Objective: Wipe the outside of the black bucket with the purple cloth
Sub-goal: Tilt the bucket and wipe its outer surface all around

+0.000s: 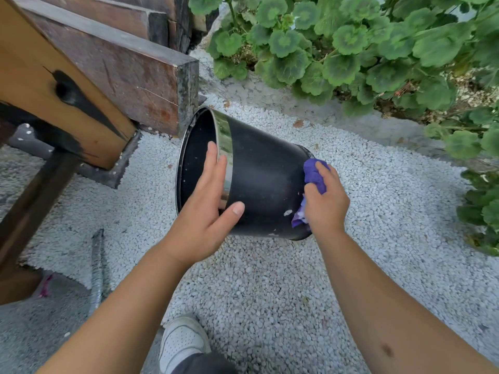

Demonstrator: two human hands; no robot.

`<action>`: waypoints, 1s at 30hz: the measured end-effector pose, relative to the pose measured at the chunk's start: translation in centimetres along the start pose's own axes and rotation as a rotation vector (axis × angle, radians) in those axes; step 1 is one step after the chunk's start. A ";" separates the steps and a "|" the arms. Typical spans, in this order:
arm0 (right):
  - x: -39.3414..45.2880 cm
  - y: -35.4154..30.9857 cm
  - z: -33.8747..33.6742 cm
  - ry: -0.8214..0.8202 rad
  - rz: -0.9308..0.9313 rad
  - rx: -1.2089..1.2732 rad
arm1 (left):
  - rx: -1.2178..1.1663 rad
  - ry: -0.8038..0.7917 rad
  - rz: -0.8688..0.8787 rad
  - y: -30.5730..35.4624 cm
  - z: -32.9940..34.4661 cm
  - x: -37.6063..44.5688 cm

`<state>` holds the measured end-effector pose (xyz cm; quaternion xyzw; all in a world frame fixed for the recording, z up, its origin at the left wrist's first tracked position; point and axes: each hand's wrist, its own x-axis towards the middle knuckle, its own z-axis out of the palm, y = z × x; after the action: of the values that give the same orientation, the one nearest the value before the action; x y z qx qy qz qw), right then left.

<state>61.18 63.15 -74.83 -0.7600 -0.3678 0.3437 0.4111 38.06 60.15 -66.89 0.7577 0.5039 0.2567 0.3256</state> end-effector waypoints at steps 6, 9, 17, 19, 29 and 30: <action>2.2 -3.1 -1.8 -0.107 0.008 0.047 | -0.352 0.051 -0.287 1.5 -2.2 2.7; 2.7 -4.5 -1.8 -0.157 0.028 0.037 | -0.312 0.031 -0.308 1.4 -2.5 2.5; -3.1 -10.4 0.7 -0.066 -0.203 0.092 | -0.053 0.170 -0.201 1.2 -1.0 3.0; -6.1 -11.7 2.6 -0.133 -0.321 0.074 | -0.098 0.199 -0.191 1.1 -1.0 3.2; -7.1 -8.9 4.4 -0.028 -0.462 -0.167 | -0.111 0.190 -0.252 1.7 -0.8 3.5; -6.4 -8.4 4.1 -0.030 -0.444 -0.174 | -0.095 0.200 -0.258 1.6 -0.8 3.5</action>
<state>52.31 62.56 -67.82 -0.6878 -0.5602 0.2229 0.4042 39.73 63.11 -64.92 0.6412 0.6141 0.3105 0.3395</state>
